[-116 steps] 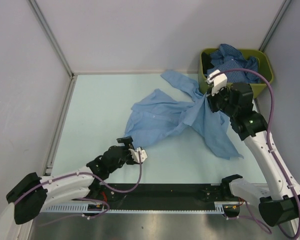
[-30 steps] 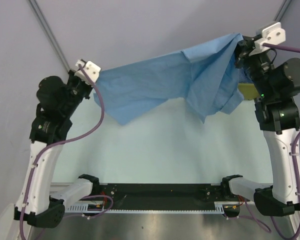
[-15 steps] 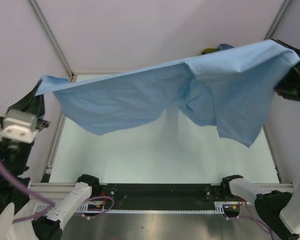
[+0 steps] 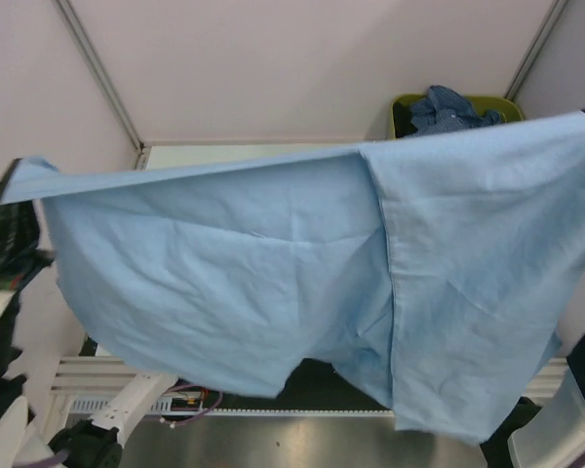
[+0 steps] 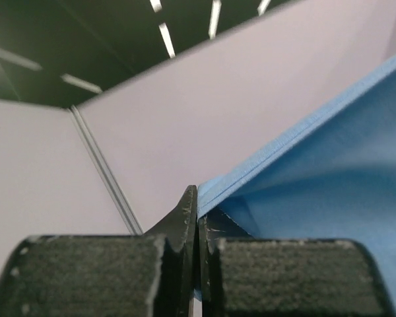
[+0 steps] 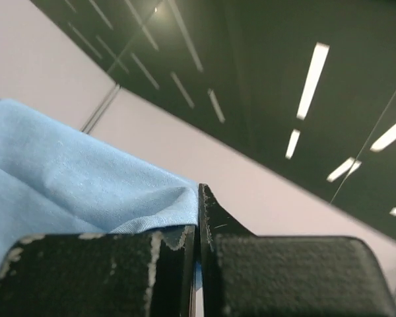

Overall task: Fold and stack the long sleeve shirts
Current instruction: Flatten the shirt out

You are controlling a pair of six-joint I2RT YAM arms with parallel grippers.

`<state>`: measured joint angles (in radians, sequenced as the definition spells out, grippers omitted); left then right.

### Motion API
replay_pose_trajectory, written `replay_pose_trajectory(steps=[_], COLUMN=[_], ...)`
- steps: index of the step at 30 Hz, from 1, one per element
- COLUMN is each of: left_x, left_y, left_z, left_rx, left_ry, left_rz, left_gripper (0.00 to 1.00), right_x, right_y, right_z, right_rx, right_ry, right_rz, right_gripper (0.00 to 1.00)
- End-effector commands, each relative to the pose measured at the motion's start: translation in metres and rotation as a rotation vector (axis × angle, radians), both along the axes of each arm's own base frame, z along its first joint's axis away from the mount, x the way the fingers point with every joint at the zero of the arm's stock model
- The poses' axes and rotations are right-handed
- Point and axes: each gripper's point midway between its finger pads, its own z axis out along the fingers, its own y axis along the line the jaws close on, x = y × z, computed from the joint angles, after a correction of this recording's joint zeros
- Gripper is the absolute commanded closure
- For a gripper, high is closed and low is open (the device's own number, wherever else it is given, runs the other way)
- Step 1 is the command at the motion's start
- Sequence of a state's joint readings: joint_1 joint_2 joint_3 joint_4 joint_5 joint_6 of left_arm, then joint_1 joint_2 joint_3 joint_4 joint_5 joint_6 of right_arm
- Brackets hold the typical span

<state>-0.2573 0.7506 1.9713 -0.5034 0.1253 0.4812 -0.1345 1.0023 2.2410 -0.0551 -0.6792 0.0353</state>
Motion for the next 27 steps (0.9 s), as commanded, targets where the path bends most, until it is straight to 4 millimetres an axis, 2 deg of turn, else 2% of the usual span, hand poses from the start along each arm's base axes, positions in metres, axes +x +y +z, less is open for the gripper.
replay_pose_trajectory(steps=[1, 2, 3, 5, 6, 7, 8, 9, 11, 12, 13, 15, 16, 17, 19, 20, 21, 22, 23, 24, 25, 26, 27], left_x=[0.112, 0.126, 0.155, 0.181, 0.201, 0.217, 0.229, 0.245, 0.274, 0.286, 0.308, 0.33, 0.344, 0.363, 0.394, 0.41, 0.43, 0.439, 0.447, 0.467, 0.472, 0.479, 0.492], left_y=[0.01, 0.007, 0.001, -0.009, -0.016, -0.025, -0.028, -0.036, -0.044, -0.044, -0.046, -0.044, -0.043, -0.04, -0.031, -0.027, -0.021, -0.018, -0.016, -0.014, -0.015, -0.009, -0.006], left_z=[-0.096, -0.106, -0.144, -0.169, -0.201, -0.222, -0.232, -0.27, -0.308, -0.341, -0.369, -0.403, -0.417, -0.457, -0.473, -0.515, -0.503, -0.512, -0.525, -0.533, -0.546, -0.549, -0.554], left_rx=[0.037, 0.049, 0.089, 0.128, 0.157, 0.187, 0.192, 0.235, 0.295, 0.319, 0.346, 0.368, 0.369, 0.393, 0.385, 0.404, 0.392, 0.391, 0.403, 0.41, 0.431, 0.434, 0.435], left_ry=[0.301, 0.305, 0.386, 0.412, 0.477, 0.522, 0.527, 0.592, 0.644, 0.7, 0.754, 0.82, 0.849, 0.948, 1.009, 1.108, 1.094, 1.128, 1.17, 1.19, 1.231, 1.243, 1.255], left_rz=[0.215, 0.223, 0.231, 0.22, 0.208, 0.184, 0.185, 0.163, 0.158, 0.163, 0.163, 0.158, 0.164, 0.175, 0.212, 0.219, 0.251, 0.257, 0.259, 0.274, 0.27, 0.308, 0.315], left_gripper=[1.0, 1.0, 1.0, 1.0, 1.0, 1.0, 1.0, 1.0, 1.0, 1.0, 1.0, 1.0, 1.0, 1.0, 1.0, 1.0, 1.0, 1.0, 1.0, 1.0, 1.0, 1.0, 1.0], right_x=[0.143, 0.181, 0.196, 0.228, 0.257, 0.273, 0.286, 0.312, 0.335, 0.35, 0.373, 0.4, 0.423, 0.439, 0.461, 0.485, 0.496, 0.509, 0.529, 0.538, 0.545, 0.561, 0.567], right_y=[-0.043, -0.045, -0.041, -0.039, -0.037, -0.036, -0.029, -0.027, -0.015, -0.016, -0.006, 0.003, 0.006, 0.007, 0.018, 0.02, 0.026, 0.03, 0.031, 0.034, 0.042, 0.043, 0.047], right_z=[-0.038, -0.067, -0.083, -0.117, -0.152, -0.173, -0.193, -0.235, -0.277, -0.301, -0.348, -0.39, -0.428, -0.447, -0.473, -0.499, -0.507, -0.52, -0.53, -0.54, -0.546, -0.551, -0.553], right_rx=[0.152, 0.135, 0.109, 0.087, 0.081, 0.068, 0.032, 0.014, -0.028, -0.078, -0.106, -0.166, -0.191, -0.196, -0.223, -0.226, -0.231, -0.233, -0.226, -0.227, -0.237, -0.236, -0.238], right_ry=[0.226, 0.318, 0.363, 0.454, 0.553, 0.599, 0.63, 0.718, 0.788, 0.802, 0.896, 0.931, 1.002, 1.026, 1.057, 1.098, 1.108, 1.127, 1.136, 1.151, 1.157, 1.164, 1.166], right_rz=[-0.1, -0.098, -0.072, -0.046, -0.029, -0.037, -0.037, -0.046, -0.034, -0.075, -0.069, -0.087, -0.095, -0.114, -0.11, -0.125, -0.128, -0.133, -0.155, -0.156, -0.151, -0.174, -0.182], right_gripper=[1.0, 1.0, 1.0, 1.0, 1.0, 1.0, 1.0, 1.0, 1.0, 1.0, 1.0, 1.0, 1.0, 1.0, 1.0, 1.0, 1.0, 1.0, 1.0, 1.0, 1.0, 1.0, 1.0])
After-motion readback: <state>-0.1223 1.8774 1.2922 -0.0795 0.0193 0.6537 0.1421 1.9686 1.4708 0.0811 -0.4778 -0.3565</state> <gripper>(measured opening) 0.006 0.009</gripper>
